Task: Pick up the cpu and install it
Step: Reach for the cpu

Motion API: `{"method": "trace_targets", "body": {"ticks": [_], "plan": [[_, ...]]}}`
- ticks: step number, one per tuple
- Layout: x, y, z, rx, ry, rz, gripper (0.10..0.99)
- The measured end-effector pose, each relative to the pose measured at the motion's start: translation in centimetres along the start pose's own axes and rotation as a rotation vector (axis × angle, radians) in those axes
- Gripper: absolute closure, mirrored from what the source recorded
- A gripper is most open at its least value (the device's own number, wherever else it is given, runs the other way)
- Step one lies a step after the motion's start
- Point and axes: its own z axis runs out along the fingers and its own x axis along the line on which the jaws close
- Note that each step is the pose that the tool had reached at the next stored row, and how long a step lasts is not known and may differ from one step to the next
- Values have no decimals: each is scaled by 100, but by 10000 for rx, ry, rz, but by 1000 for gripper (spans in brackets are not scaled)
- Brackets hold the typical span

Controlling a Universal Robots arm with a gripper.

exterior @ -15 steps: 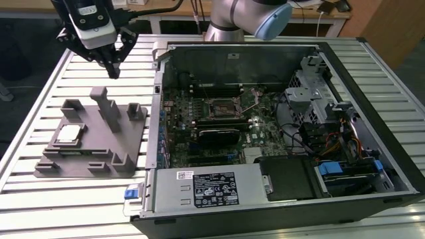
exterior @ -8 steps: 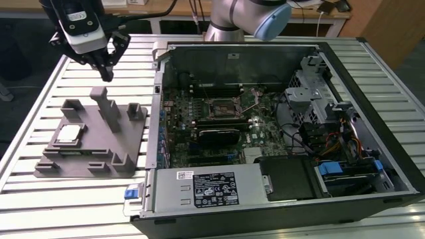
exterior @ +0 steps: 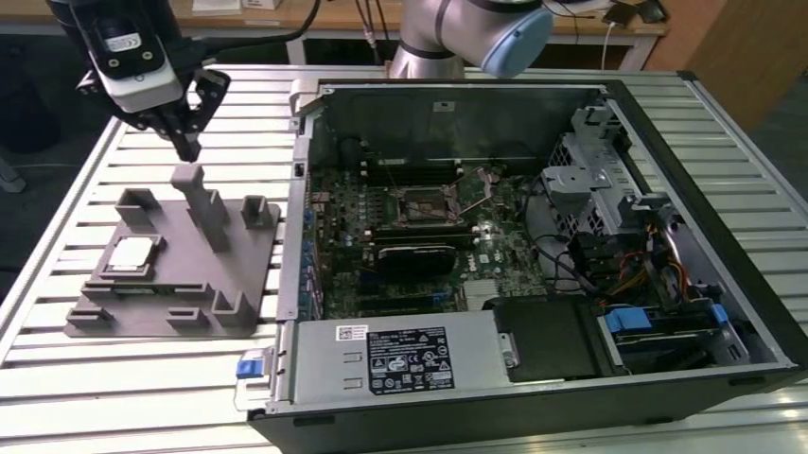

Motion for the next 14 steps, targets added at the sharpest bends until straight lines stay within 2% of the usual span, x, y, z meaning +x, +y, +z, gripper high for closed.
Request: {"method": "trace_targets", "body": {"ticks": [14], "plan": [[310,-29,127,1,1,1,980]]}}
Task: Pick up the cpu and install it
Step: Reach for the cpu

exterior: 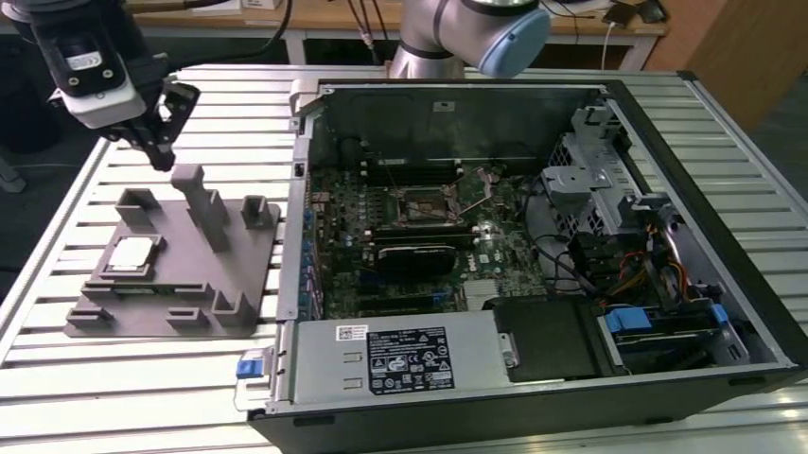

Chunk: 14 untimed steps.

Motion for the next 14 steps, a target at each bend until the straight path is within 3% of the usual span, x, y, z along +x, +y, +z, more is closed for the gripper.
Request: {"method": "trace_targets", "body": {"ticks": [14], "plan": [[308,-29,119,0,0,0,980]]}}
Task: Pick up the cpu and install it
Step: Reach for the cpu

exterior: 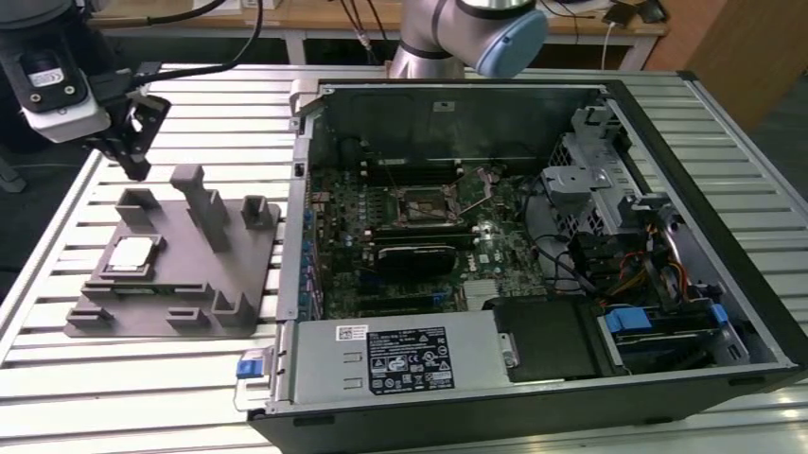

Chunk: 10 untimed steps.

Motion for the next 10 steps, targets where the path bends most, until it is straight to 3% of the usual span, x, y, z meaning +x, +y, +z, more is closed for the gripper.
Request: {"method": "trace_targets", "body": {"ticks": [10], "plan": [[130,-41,88,0,6,-1,980]]}}
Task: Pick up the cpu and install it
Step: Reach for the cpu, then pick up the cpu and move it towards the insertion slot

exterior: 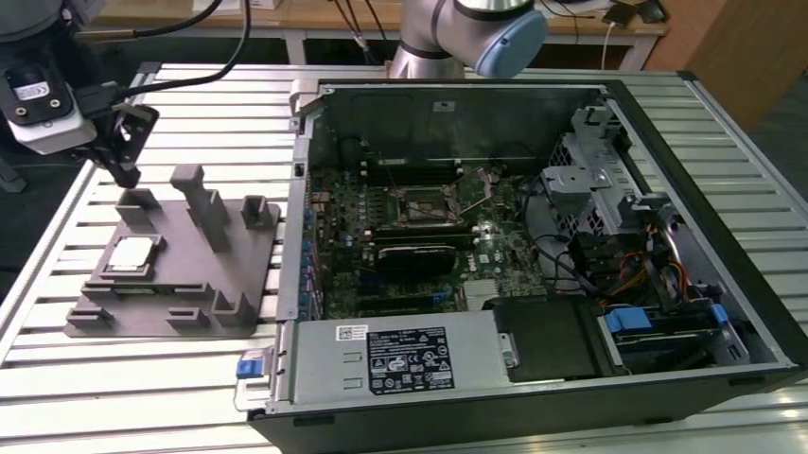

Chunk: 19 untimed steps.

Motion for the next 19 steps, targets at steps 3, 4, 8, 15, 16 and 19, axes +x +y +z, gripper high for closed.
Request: {"method": "trace_targets", "body": {"ticks": [3,4,8,15,16,19], "plan": [[20,-7,23,-1,1,0,980],[20,-7,23,-1,2,-1,980],[22,-7,27,0,4,1,980],[22,-7,36,-1,1,0,980],[23,-8,42,-2,1,1,980],[38,-11,63,1,4,1,980]]}}
